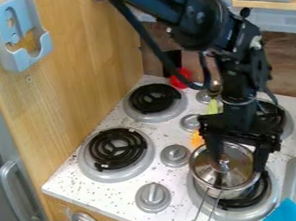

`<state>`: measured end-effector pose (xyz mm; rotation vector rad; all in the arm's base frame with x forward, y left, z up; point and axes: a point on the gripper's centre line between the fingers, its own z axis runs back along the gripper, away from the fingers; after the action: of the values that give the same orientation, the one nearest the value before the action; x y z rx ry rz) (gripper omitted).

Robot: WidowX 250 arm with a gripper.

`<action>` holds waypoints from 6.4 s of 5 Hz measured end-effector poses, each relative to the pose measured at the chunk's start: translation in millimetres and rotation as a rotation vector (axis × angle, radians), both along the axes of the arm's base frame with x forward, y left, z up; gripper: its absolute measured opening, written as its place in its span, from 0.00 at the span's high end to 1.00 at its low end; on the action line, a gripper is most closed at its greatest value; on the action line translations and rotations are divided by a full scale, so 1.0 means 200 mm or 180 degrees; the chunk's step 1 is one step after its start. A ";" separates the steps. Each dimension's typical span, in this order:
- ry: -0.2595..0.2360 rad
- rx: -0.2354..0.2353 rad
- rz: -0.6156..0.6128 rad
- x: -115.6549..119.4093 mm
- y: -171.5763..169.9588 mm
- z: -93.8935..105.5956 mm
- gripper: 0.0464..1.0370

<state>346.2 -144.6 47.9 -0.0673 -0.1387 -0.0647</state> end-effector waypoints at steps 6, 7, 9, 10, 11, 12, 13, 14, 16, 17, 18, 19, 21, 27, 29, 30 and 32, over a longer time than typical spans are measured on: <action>0.0222 0.0327 0.0178 0.08 0.13 -0.03 0.03; 0.0220 0.0383 0.0211 0.08 0.15 -0.03 0.03; 0.0211 0.0441 0.0280 0.10 0.22 -0.03 0.03; 0.0213 0.0431 0.0307 0.11 0.24 -0.03 0.03; 0.0218 0.0437 0.0297 0.10 0.26 -0.05 0.03; 0.0231 0.0453 0.0305 0.11 0.28 -0.08 0.03; 0.0222 0.0466 0.0297 0.11 0.29 -0.09 0.03; 0.0256 0.0488 0.0304 0.11 0.30 -0.13 0.07; 0.0233 0.0491 0.0361 0.13 0.31 -0.15 0.51; 0.0215 0.0485 0.0407 0.14 0.33 -0.15 0.70; 0.0197 0.0476 0.0416 0.15 0.32 -0.15 0.74; 0.0173 0.0435 0.0417 0.14 0.33 -0.15 0.74; 0.0134 0.0207 0.0714 0.10 0.46 -0.07 0.74; 0.0051 0.0162 0.1776 0.07 1.07 -0.08 0.74; 0.0300 0.0239 0.1865 0.13 1.16 -0.25 0.74; 0.0314 0.0270 0.1945 0.17 1.18 -0.28 0.74; 0.0363 0.0275 0.1989 0.18 1.18 -0.28 0.38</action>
<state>383.1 91.8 -7.7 0.0606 -0.0382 0.5557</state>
